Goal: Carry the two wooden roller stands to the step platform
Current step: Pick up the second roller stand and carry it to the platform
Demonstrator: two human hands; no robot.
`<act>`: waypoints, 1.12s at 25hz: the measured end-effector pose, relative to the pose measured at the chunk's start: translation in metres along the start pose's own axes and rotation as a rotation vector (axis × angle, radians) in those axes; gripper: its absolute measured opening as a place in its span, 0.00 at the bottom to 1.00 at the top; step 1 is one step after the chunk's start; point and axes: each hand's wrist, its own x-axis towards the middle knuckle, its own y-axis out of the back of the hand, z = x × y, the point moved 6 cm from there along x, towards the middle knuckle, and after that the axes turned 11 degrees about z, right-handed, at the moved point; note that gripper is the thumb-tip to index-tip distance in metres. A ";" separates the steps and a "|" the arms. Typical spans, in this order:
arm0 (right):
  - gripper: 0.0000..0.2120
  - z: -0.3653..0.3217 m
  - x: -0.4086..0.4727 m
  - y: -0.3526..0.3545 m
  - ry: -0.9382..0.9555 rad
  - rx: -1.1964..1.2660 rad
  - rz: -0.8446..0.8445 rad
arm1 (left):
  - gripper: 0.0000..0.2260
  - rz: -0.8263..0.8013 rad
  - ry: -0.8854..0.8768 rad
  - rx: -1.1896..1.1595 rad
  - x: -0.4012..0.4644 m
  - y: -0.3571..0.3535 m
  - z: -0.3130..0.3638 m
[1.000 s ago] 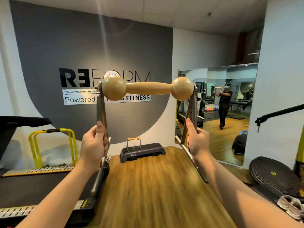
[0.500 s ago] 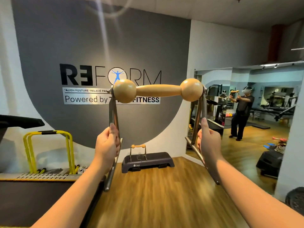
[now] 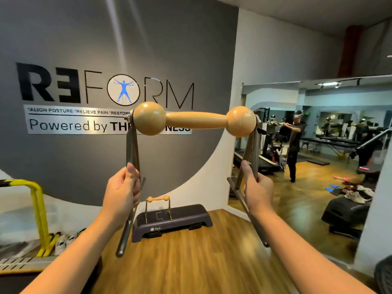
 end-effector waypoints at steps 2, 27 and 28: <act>0.24 0.027 0.039 -0.038 0.016 -0.035 0.026 | 0.23 0.001 0.020 -0.014 0.051 -0.021 -0.038; 0.26 0.415 0.550 -0.408 -0.048 -0.162 -0.055 | 0.22 0.126 0.205 -0.036 0.512 -0.321 -0.463; 0.25 0.434 0.564 -0.420 -0.051 -0.174 -0.047 | 0.22 0.120 0.228 -0.051 0.526 -0.328 -0.483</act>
